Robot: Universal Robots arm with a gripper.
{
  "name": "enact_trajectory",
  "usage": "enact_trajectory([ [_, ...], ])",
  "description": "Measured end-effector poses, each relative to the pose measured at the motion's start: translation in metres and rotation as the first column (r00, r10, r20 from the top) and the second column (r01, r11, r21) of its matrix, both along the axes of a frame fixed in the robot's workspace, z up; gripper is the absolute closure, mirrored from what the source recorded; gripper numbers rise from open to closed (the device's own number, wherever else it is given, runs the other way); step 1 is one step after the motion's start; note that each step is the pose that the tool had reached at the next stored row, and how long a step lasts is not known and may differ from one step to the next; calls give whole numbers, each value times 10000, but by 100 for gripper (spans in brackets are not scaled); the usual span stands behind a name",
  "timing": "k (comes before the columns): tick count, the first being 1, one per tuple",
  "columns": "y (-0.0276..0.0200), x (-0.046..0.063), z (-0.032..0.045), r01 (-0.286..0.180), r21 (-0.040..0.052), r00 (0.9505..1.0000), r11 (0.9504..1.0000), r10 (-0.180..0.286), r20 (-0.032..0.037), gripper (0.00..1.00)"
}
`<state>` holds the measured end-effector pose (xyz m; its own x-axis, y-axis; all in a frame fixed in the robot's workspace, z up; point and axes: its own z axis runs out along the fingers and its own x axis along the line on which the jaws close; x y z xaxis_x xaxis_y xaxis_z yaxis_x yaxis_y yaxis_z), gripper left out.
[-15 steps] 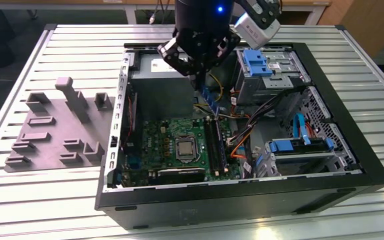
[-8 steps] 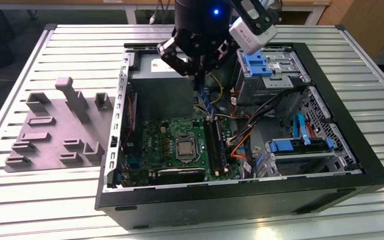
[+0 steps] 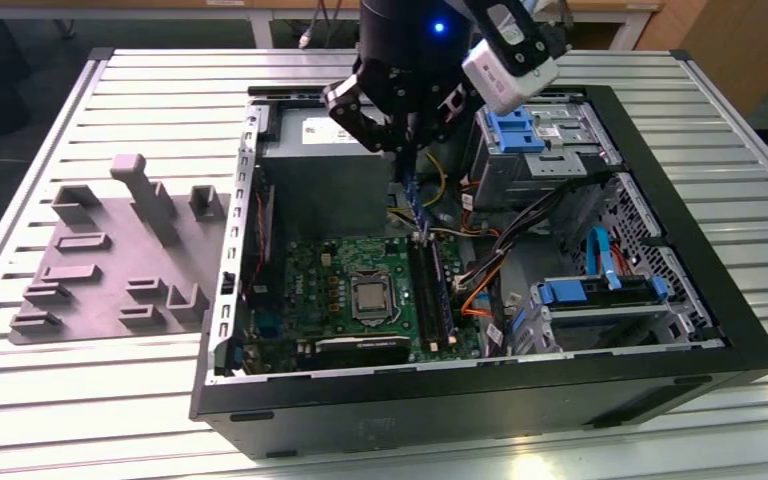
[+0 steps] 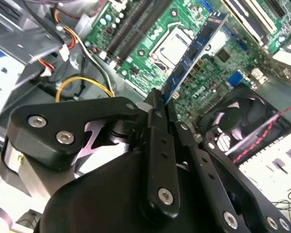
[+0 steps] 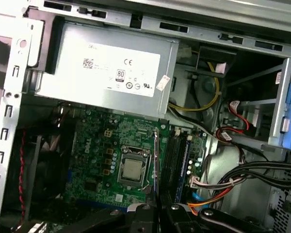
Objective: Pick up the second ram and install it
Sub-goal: 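Insert the second ram into the second slot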
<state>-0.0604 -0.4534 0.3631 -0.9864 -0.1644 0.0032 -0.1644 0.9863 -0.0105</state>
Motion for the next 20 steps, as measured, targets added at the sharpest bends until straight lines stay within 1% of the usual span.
enact_trajectory([
  [3, 2, 56, -17, 69, 1, 10000, 10000, -69, -1, 86],
  [6, 6, 65, -36, 391, 0, 9992, 9992, -391, -1, 86],
  [11, 9, 77, -70, 969, 0, 9953, 9953, -969, -1, 86],
  [17, 9, 119, -122, 1047, 0, 9945, 9945, -1047, -1, 86],
  [20, 9, 149, -134, 1101, 0, 9939, 9939, -1101, -1, 86],
])
